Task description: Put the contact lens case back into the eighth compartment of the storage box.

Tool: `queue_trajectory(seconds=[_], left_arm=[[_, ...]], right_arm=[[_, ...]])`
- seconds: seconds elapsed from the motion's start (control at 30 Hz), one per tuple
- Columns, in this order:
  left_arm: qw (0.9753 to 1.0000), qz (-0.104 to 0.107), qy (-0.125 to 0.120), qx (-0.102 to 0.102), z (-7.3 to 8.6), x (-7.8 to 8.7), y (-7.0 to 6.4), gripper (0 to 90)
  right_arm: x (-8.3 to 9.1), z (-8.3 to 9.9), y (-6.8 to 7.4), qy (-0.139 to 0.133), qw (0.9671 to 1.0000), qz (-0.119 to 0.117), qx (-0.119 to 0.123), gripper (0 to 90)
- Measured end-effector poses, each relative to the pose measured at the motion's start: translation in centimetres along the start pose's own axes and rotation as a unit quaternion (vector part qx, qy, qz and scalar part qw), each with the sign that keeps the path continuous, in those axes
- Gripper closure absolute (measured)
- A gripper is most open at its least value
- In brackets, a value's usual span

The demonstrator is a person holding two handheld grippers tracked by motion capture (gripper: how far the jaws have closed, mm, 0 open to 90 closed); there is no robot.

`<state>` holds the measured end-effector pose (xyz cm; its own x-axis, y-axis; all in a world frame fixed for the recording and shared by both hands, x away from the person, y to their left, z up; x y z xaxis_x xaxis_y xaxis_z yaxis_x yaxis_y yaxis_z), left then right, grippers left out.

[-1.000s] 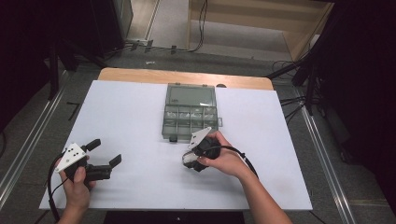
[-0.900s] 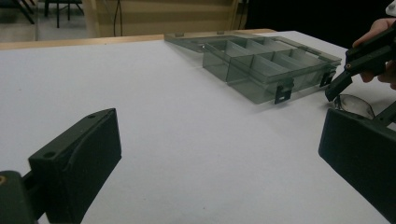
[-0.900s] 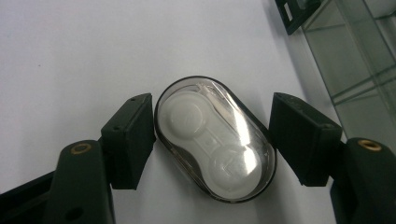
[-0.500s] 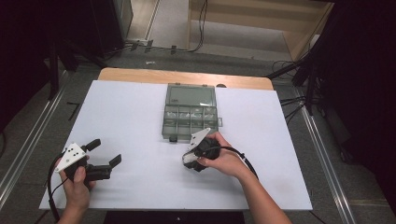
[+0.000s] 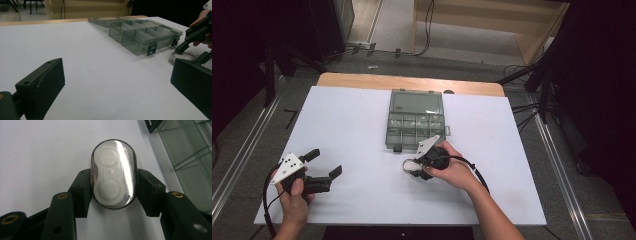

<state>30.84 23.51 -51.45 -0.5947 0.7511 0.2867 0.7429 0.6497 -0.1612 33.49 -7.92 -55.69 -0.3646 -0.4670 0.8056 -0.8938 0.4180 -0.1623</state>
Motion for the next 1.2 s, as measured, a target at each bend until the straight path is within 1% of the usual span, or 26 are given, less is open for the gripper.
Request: queue_trajectory(seconds=[0.23, 0.37, 0.4, 0.43, 0.63, 0.67, 0.73, 0.93, 1.2], left_arm=[[1.0, 0.0, 0.0, 0.0, 0.0, 0.0, 0.0, 0.0], [1.0, 0.0, 0.0, 0.0, 0.0, 0.0, 0.0, 0.0], [1.0, 0.0, 0.0, 0.0, 0.0, 0.0, 0.0, 0.0], [1.0, 0.0, 0.0, 0.0, 0.0, 0.0, 0.0, 0.0], [1.0, 0.0, 0.0, -0.001, 0.0, 0.0, 0.0, 0.0], [1.0, 0.0, 0.0, -0.001, 0.0, 0.0, 0.0, 0.0], [1.0, 0.0, 0.001, -0.001, 0.0, 0.0, 0.0, 0.0], [1.0, 0.0, 0.0, -0.001, 0.0, 0.0, 0.0, 0.0], [1.0, 0.0, 0.0, -0.001, 0.0, 0.0, 0.0, 0.0]], right_arm=[[0.0, 0.0, 0.0, 0.002, 1.0, 0.001, -0.001, 46.8], [0.1, -0.1, -0.2, -0.004, 1.0, 0.009, -0.001, 46.8], [0.2, -0.1, -0.2, -0.003, 0.9999, 0.007, -0.007, 46.8], [0.3, -0.2, -0.3, -0.008, 0.9999, 0.007, -0.005, 46.8], [0.9, -0.4, -0.5, -0.016, 0.9997, 0.011, -0.018, 46.8], [0.9, -0.4, -0.5, -0.017, 0.9996, 0.008, -0.021, 46.8], [1.1, -0.4, -0.7, -0.019, 0.9995, 0.012, -0.022, 46.8], [1.5, -0.6, -1.0, -0.026, 0.9992, 0.012, -0.027, 46.8], [2.3, -0.9, -1.5, -0.031, 0.999, 0.017, -0.027, 46.8]])
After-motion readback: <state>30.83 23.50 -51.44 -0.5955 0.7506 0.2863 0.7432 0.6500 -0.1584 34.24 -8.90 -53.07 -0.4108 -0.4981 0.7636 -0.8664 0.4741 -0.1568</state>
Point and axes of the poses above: each handheld gripper's, and its own axes: x roughly backward along the jaws, z roughly out of its underside, y roughly to its left, the point moved 7 cm from there along -x, roughly forward along the jaws, and after that the axes turned 11 degrees about z, right-handed, at the moved point
